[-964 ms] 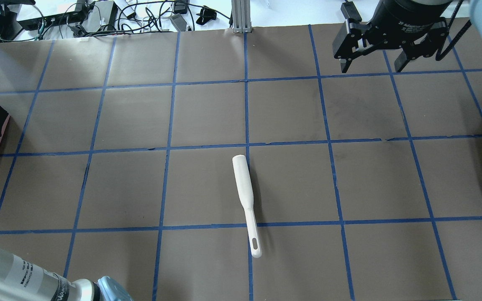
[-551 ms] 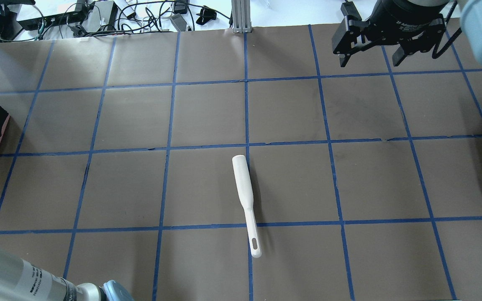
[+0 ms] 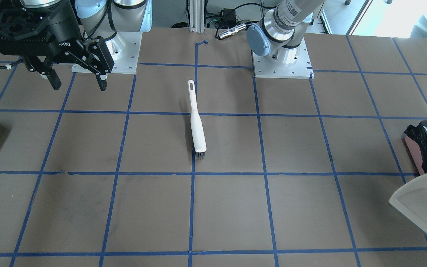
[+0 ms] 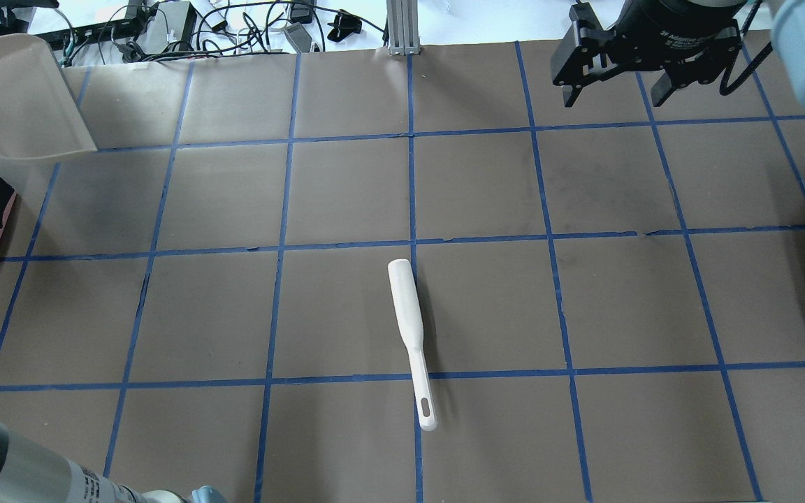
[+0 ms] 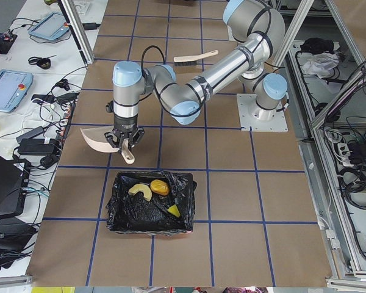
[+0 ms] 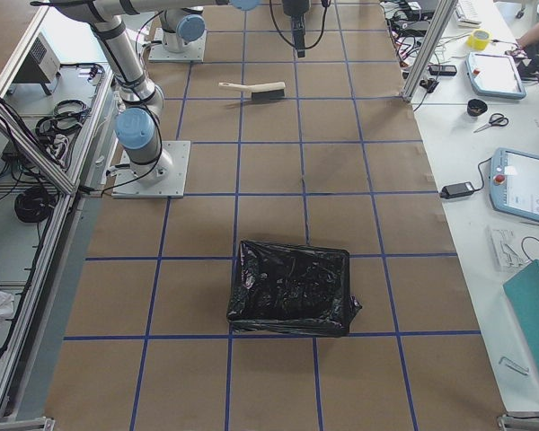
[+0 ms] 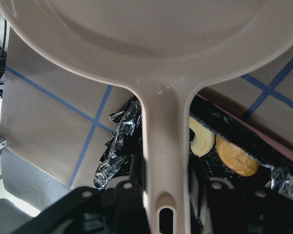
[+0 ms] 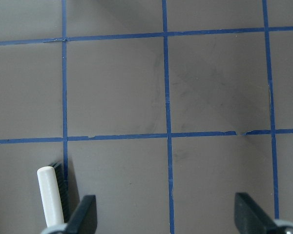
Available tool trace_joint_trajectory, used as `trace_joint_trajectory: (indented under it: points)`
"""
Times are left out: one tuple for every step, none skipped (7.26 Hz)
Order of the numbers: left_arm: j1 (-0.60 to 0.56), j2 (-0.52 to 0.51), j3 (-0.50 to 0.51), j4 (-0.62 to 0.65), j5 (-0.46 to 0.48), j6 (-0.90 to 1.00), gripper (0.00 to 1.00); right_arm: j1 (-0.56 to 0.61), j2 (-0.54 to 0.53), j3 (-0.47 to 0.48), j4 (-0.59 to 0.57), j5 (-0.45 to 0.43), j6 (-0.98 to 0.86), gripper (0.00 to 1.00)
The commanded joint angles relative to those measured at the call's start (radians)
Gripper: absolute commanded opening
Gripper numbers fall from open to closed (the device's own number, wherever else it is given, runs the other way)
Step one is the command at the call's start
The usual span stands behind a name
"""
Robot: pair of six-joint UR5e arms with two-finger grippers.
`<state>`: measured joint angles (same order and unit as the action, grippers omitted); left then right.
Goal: Sweep and dump trash in nearest bin
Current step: 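Bring the emptied dustpan back over the table with the left gripper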
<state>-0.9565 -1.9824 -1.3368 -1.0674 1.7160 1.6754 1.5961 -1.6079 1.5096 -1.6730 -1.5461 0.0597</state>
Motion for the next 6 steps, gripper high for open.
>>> trace_joint_trajectory:
  points:
    - [-0.085, 0.057, -0.079, -0.066, -0.045, -0.279, 0.0, -0.001, 0.0, 0.0, -0.001, -0.006, 0.0, 1.0]
    - [-0.137, 0.075, -0.097, -0.113, -0.064, -0.413, 0.0, -0.001, 0.0, -0.002, -0.001, -0.011, 0.0, 1.0]
    - [-0.186, 0.089, -0.102, -0.137, -0.062, -0.518, 0.0, -0.001, 0.0, -0.002, -0.001, -0.011, 0.0, 1.0]
    - [-0.235, 0.1, -0.099, -0.166, -0.062, -0.616, 0.0, 0.001, 0.0, -0.002, -0.001, -0.009, 0.0, 1.0]
    - [-0.292, 0.105, -0.091, -0.199, -0.064, -0.725, 0.0, 0.001, -0.001, -0.003, -0.001, -0.009, 0.0, 1.0]
    - [-0.37, 0.108, -0.088, -0.225, -0.062, -0.87, 0.0, 0.002, -0.001, -0.002, -0.001, -0.009, 0.0, 1.0]
